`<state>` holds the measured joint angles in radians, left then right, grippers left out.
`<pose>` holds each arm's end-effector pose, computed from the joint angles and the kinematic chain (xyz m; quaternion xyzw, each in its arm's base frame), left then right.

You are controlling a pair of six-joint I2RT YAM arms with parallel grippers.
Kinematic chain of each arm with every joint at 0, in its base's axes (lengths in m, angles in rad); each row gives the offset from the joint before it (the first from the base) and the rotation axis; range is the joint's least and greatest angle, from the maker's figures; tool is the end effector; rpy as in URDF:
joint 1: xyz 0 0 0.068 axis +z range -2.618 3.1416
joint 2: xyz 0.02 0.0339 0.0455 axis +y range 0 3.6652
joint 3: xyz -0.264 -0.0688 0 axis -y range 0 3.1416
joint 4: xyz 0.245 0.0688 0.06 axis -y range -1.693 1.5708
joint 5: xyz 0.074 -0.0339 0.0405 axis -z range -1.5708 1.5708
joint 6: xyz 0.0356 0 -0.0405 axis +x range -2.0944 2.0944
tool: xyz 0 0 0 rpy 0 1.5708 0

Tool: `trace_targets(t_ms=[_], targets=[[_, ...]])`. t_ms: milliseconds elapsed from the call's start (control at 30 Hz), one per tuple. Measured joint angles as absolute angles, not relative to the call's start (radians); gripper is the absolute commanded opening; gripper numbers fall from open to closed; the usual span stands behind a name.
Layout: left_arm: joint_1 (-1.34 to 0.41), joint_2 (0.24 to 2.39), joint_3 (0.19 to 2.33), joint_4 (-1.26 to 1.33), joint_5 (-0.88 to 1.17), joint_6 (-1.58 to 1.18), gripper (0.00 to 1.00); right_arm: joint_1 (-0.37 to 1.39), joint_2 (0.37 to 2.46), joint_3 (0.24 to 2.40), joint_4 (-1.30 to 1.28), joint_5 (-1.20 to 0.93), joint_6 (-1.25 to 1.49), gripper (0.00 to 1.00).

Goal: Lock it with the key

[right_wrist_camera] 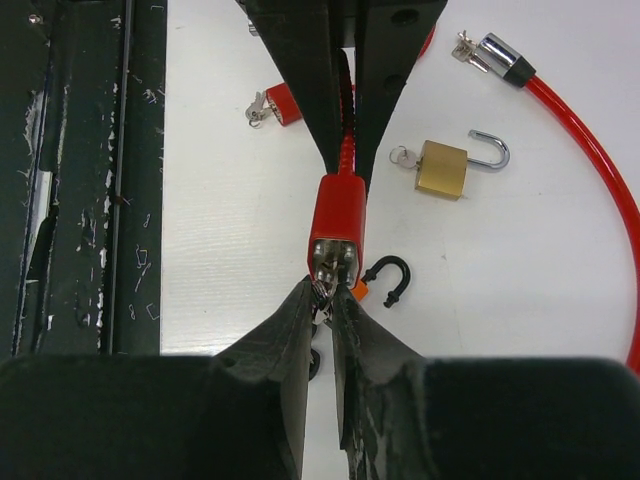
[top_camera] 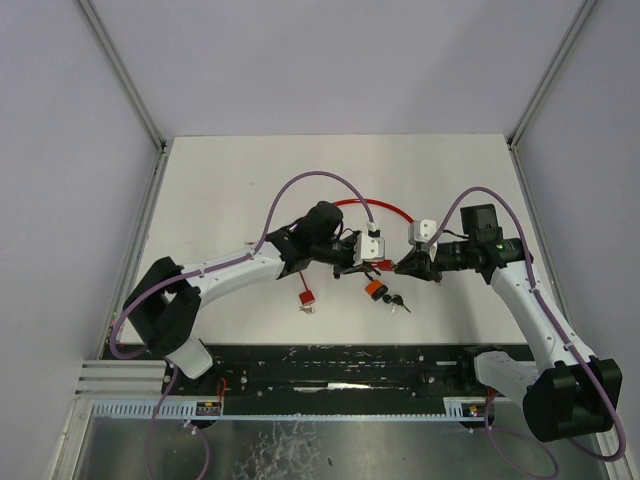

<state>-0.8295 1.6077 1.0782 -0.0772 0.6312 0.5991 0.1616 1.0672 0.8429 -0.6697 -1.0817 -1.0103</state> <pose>0.2248 -0.2767 0.2468 0.6605 0.5421 -0.3238 0.4062 0.1939 0.0635 0.2780 -0.5896 0.5792 0.3254 0.4593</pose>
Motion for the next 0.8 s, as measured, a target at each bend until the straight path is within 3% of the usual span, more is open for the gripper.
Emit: trace_targets(t_ms=[600, 800], targets=[[-0.830, 1.608, 1.090, -0.104, 0.632, 0.599, 0.00, 0.164, 1.067, 0.839, -0.667, -1.082, -1.017, 0.23], [-0.830, 1.609, 1.098, -0.123, 0.632, 0.599, 0.00, 0.168, 1.067, 0.837, -0.659, -1.077, -0.991, 0.31]])
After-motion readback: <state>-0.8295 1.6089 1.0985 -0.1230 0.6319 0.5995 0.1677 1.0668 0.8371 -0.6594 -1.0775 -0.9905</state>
